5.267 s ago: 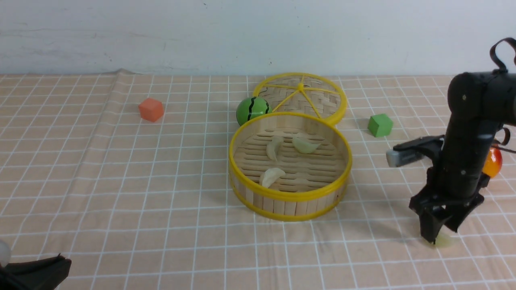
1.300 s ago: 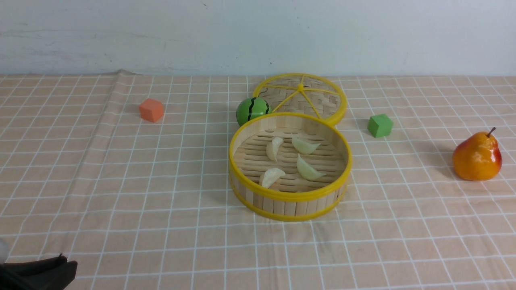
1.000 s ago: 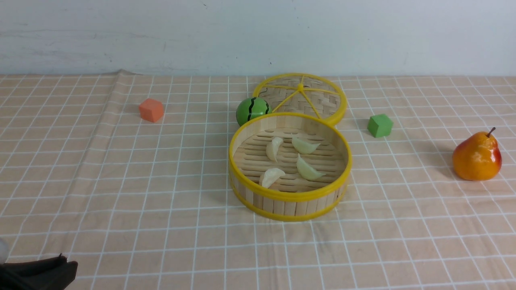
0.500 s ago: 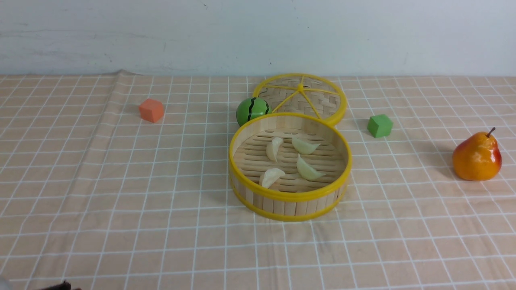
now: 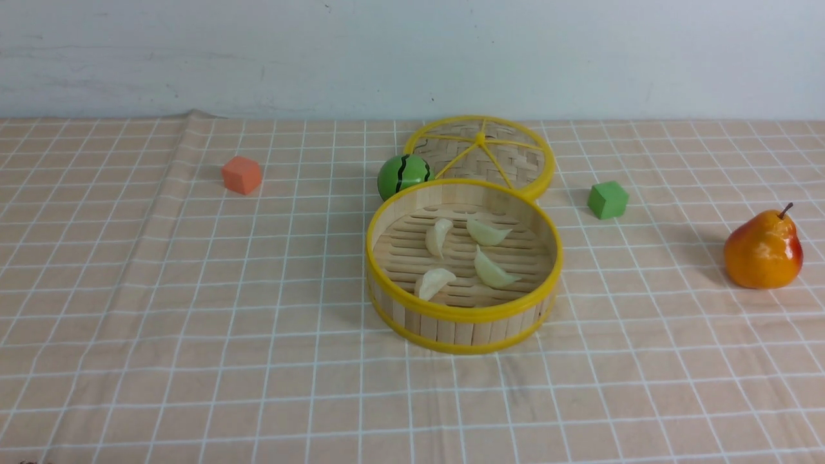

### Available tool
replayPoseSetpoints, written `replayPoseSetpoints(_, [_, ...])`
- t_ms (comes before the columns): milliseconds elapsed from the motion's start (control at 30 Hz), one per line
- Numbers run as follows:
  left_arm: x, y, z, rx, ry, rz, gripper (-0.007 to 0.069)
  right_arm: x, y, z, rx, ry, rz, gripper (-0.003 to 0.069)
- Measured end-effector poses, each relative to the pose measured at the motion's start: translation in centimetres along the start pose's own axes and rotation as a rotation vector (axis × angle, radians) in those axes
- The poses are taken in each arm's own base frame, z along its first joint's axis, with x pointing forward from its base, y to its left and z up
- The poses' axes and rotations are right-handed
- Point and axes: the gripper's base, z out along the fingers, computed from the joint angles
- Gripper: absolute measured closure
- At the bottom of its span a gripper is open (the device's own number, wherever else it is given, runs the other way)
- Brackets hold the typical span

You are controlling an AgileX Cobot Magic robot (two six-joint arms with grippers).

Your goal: Put the dumplings into the steamer on the table with the brown tablecloth.

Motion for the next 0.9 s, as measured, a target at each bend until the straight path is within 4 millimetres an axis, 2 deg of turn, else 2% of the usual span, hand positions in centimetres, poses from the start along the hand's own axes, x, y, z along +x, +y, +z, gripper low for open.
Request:
replayPoseSetpoints(133, [0.8,0.3,0.0,-0.049,0.082,-0.034,0.0539,0.0,0.0,0.0,0.000,0.000,0.000,0.0580])
replayPoseSetpoints(200, [1.4,0.3,-0.1,-0.052,0.148,-0.007,0.0567,0.0,0.0,0.0,0.000,0.000,0.000,0.0577])
replayPoseSetpoints(333, [1.6,0.2,-0.1,-0.033,0.167,0.095,0.0638,0.0,0.0,0.0,0.000,0.000,0.000,0.0571])
replayPoseSetpoints(900, [1.6,0.1,-0.1,-0.015,0.170,0.128,0.0638,0.0,0.0,0.0,0.000,0.000,0.000,0.0550])
